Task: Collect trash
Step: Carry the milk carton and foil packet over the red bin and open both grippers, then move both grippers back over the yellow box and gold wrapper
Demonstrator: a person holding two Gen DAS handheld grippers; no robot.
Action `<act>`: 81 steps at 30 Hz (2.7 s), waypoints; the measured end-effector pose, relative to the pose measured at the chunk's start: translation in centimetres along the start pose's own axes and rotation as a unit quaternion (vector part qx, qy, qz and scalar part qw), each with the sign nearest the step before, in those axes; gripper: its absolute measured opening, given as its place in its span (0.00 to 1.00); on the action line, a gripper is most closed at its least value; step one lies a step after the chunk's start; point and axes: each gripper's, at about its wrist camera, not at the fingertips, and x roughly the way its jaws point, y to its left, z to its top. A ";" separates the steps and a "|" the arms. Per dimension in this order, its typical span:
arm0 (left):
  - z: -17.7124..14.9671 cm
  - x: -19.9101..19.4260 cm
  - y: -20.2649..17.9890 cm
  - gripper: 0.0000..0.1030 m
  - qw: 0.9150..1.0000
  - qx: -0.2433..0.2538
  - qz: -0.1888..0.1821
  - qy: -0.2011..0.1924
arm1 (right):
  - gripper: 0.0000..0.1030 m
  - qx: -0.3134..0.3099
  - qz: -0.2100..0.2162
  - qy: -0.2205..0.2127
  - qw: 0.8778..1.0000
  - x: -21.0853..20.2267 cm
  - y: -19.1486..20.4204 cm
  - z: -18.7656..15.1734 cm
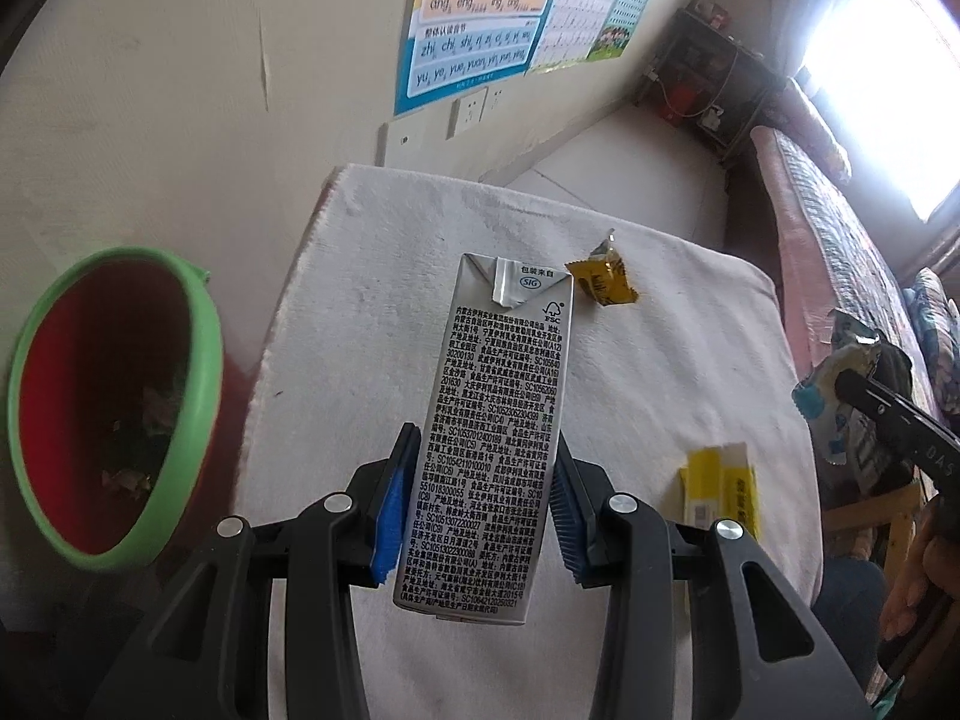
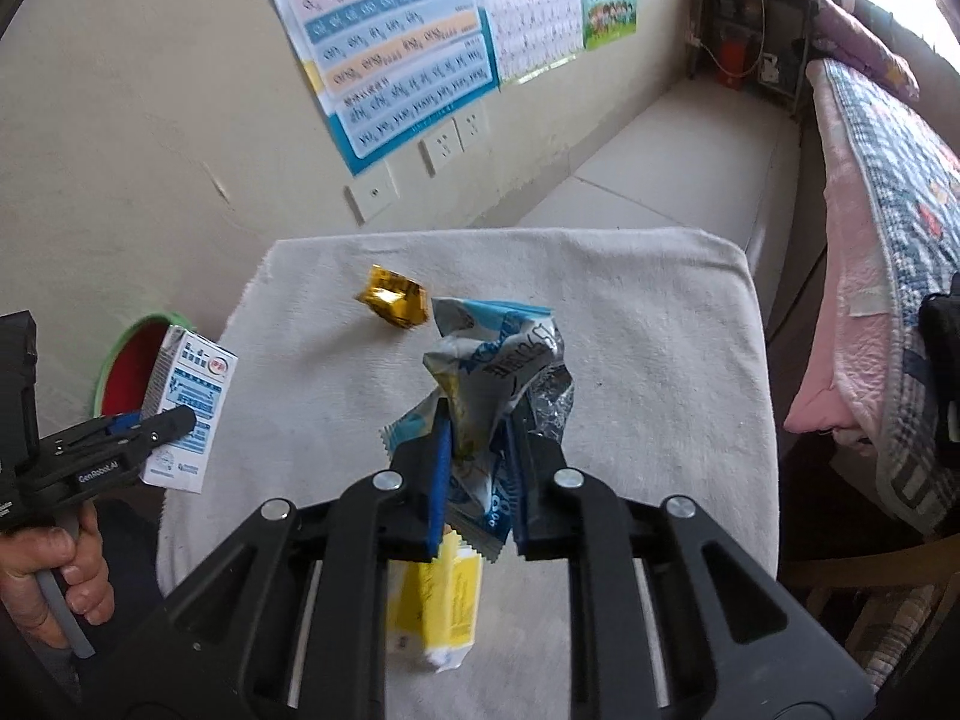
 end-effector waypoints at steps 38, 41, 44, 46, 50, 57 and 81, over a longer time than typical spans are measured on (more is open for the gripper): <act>-0.1 -11.9 19.7 0.38 0.987 -0.125 0.053 -0.089 | 0.16 -0.184 0.139 -0.026 0.973 0.6 28.1 3.9; -0.4 -11.6 21.8 0.38 0.985 -0.138 0.058 -0.085 | 0.16 -0.198 0.148 -0.015 0.969 1.8 30.3 3.7; -0.6 -11.3 23.7 0.38 0.983 -0.151 0.059 -0.081 | 0.16 -0.211 0.155 -0.001 0.965 3.5 32.3 3.8; -0.8 -11.1 24.6 0.38 0.982 -0.158 0.059 -0.080 | 0.16 -0.218 0.159 0.008 0.963 4.6 33.5 3.7; -0.7 -10.4 26.3 0.38 0.981 -0.169 0.055 -0.078 | 0.16 -0.232 0.166 0.025 0.958 6.7 35.5 3.4; -0.2 -8.2 28.1 0.38 0.980 -0.180 0.046 -0.068 | 0.16 -0.250 0.166 0.050 0.953 9.6 37.8 2.7; -1.5 -10.6 27.1 0.87 0.978 -0.179 0.048 -0.095 | 0.81 -0.219 0.136 0.036 0.965 7.2 34.8 2.2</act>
